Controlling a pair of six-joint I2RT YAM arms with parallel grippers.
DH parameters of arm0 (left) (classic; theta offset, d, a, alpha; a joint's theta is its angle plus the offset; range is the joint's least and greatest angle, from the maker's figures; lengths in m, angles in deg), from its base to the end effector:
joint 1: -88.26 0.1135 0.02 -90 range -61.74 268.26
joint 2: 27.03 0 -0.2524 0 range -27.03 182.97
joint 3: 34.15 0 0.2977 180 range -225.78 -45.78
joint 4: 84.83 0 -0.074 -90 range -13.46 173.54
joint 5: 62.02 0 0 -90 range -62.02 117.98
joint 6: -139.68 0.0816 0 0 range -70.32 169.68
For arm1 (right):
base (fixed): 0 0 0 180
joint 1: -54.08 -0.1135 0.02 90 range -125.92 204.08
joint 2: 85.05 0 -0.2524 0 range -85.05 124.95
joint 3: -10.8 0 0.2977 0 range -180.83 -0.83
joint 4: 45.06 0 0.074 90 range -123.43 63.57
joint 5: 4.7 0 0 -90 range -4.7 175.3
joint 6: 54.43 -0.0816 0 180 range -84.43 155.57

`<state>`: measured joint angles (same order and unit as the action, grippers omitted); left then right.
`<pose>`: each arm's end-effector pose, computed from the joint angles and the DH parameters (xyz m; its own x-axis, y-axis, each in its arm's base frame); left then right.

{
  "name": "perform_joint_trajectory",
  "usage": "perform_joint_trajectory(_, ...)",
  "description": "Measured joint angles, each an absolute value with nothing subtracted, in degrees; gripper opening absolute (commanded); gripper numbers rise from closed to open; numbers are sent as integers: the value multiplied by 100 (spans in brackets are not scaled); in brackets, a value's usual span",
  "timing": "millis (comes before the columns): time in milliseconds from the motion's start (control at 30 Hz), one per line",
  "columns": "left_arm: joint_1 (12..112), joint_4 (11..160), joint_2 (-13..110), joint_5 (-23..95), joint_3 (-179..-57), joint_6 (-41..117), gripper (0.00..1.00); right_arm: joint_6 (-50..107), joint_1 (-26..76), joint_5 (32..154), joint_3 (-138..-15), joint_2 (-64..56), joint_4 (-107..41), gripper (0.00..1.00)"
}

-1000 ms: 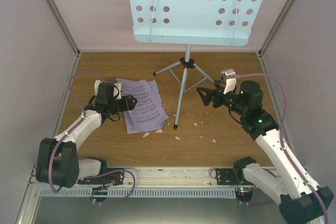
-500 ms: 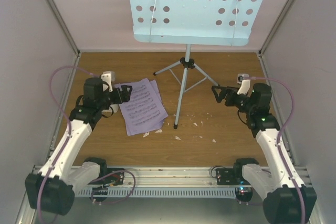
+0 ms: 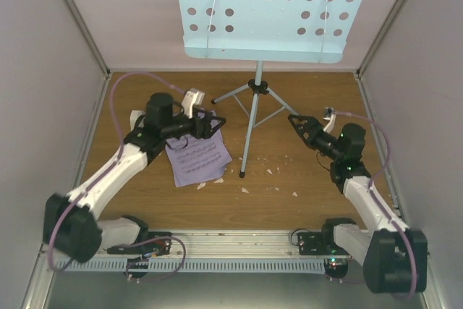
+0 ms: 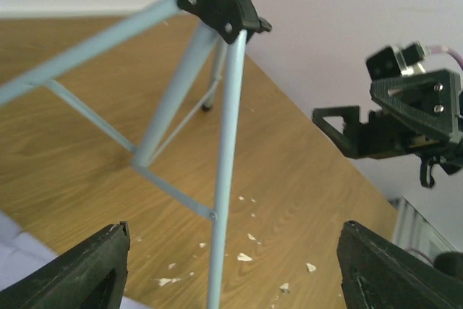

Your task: Pack up the instrument practice props

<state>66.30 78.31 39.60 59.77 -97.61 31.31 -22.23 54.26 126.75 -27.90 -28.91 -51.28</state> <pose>0.3102 -0.1714 0.2796 -0.5463 -0.0685 -0.8348 0.6372 0.6129 -0.4673 0.2961 0.0531 0.2076 -0.6511 0.6363 -0.4137 -0.1801 0.4000 0.8987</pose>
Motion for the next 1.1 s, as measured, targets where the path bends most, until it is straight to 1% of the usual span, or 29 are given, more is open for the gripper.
perform_joint_trajectory(100,6514,7752,4756,6323,-10290,3262,77,-2780,5109,12712,-2941,-2445,-5692,90)
perform_joint_trajectory(200,6468,7778,5090,6458,-10627,3312,77,-3217,4902,12736,-3192,-1951,-6114,86)
perform_joint_trajectory(400,6425,8139,4800,6229,-10458,3535,78,-3895,4644,12728,-3660,-1083,-6824,71)
perform_joint_trajectory(500,6425,8104,4723,6004,-10458,3784,79,-4129,4528,12723,-4001,-598,-7124,67)
perform_joint_trajectory(700,6422,7936,4588,5684,-10458,4108,80,-4297,4248,12695,-4373,-104,-7419,60)
perform_joint_trajectory(800,6422,7892,4503,5634,-10458,4180,80,-4409,4202,12690,-4482,132,-7580,55)
perform_joint_trajectory(933,6422,7833,4395,5560,-10458,4272,80,-4599,4202,12675,-4593,421,-7819,41)
perform_joint_trajectory(967,6422,7818,4374,5542,-10458,4285,80,-4649,4202,12684,-4604,447,-7895,37)
perform_joint_trajectory(1100,6420,7809,4323,5470,-10458,4328,81,-4710,4191,12662,-4641,458,-8046,24)
